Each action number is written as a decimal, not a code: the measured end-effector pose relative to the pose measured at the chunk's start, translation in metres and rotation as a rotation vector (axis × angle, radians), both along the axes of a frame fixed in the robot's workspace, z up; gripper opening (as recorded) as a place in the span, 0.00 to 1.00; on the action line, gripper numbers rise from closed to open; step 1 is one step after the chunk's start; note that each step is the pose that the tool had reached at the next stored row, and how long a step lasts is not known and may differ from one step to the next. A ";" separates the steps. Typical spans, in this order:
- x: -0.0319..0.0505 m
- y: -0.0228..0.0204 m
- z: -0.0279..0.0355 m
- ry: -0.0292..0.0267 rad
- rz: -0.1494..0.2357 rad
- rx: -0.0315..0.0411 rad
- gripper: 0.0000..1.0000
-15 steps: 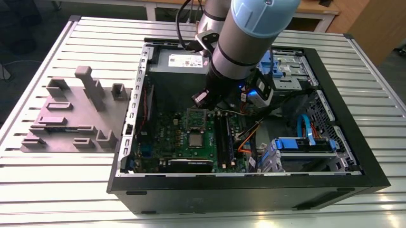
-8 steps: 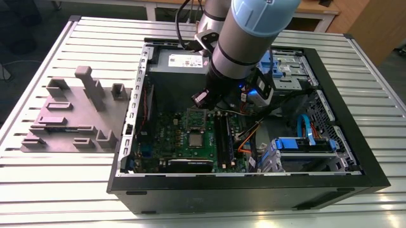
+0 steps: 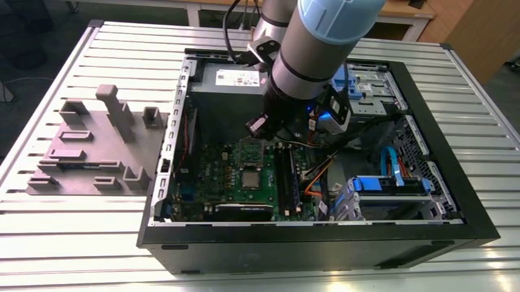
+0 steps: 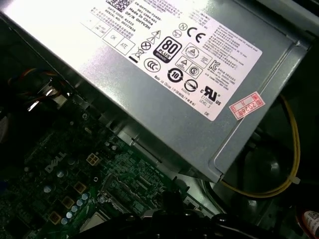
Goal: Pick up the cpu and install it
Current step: 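Close the cpu cover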
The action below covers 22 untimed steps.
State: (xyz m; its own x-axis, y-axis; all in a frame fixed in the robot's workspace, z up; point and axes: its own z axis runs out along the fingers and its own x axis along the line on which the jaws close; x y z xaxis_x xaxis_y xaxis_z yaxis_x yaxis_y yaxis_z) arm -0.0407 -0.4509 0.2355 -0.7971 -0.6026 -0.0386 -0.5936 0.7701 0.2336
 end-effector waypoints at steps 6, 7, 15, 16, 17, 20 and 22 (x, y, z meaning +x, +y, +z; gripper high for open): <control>-0.0001 0.0000 0.0008 -0.0001 0.042 0.0001 0.11; -0.0002 0.0000 0.0009 -0.0001 0.050 0.0001 0.11; -0.0002 0.0001 0.0035 0.0000 0.080 0.0000 0.11; -0.0002 0.0001 0.0041 -0.0001 0.082 0.0000 0.11; -0.0002 0.0001 0.0044 -0.0001 0.083 0.0002 0.11; -0.0002 0.0001 0.0049 -0.0002 0.085 0.0002 0.11; -0.0002 0.0001 0.0052 -0.0001 0.087 0.0001 0.11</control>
